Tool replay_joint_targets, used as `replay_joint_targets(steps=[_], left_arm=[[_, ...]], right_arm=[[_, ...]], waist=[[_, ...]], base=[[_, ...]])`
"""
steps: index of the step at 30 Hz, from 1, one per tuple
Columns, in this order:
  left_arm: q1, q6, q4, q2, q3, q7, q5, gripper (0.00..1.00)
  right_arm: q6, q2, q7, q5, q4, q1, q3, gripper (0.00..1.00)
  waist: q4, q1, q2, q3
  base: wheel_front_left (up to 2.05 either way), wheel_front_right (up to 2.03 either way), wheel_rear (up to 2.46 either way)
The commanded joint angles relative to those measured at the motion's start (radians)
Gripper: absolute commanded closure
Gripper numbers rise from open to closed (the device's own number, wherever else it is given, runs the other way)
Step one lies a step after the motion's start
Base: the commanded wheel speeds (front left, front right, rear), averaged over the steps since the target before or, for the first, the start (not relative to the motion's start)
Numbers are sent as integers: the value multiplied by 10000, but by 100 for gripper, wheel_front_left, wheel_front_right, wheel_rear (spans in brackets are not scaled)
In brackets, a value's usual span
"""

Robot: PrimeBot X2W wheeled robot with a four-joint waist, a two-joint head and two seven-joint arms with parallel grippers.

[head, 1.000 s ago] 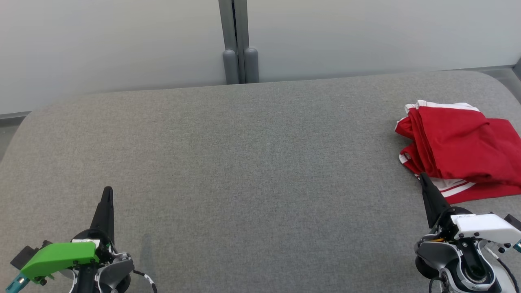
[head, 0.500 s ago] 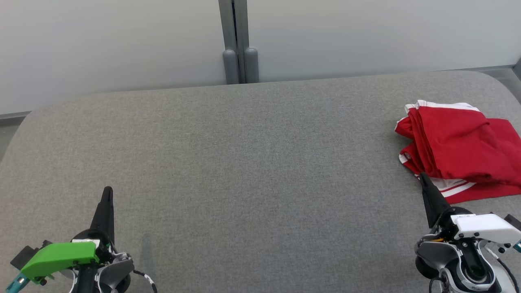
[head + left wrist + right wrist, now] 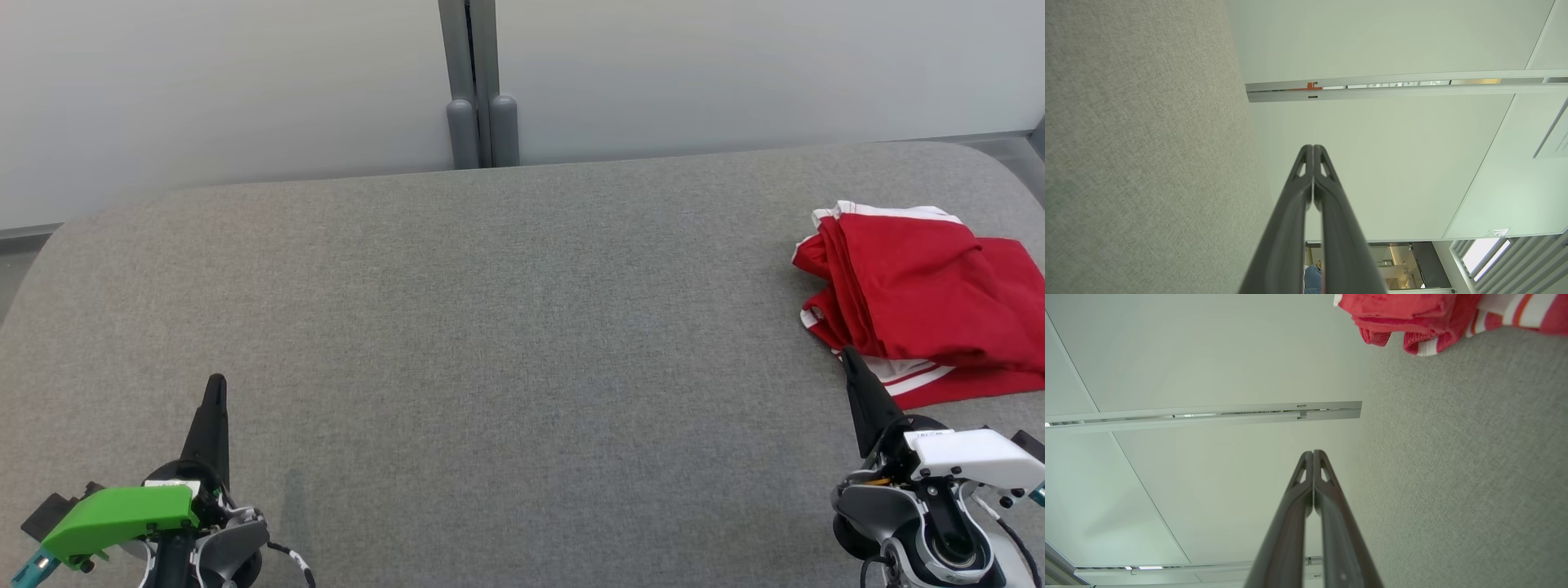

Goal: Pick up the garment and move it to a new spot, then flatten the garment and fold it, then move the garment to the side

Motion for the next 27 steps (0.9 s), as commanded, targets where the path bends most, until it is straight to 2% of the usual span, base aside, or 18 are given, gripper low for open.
replay_joint_targets(steps=[1,27], left_arm=[[-106,-52,-16,17,18,31,-7,100],[-106,-52,-15,17,17,31,-7,100]], right_arm=[[4,-14,25,70,-52,77,-13,100],[4,-15,25,70,-52,77,-12,100]], waist=[[0,0,-1,0],[0,0,-1,0]], base=[[0,0,0],[0,0,0]])
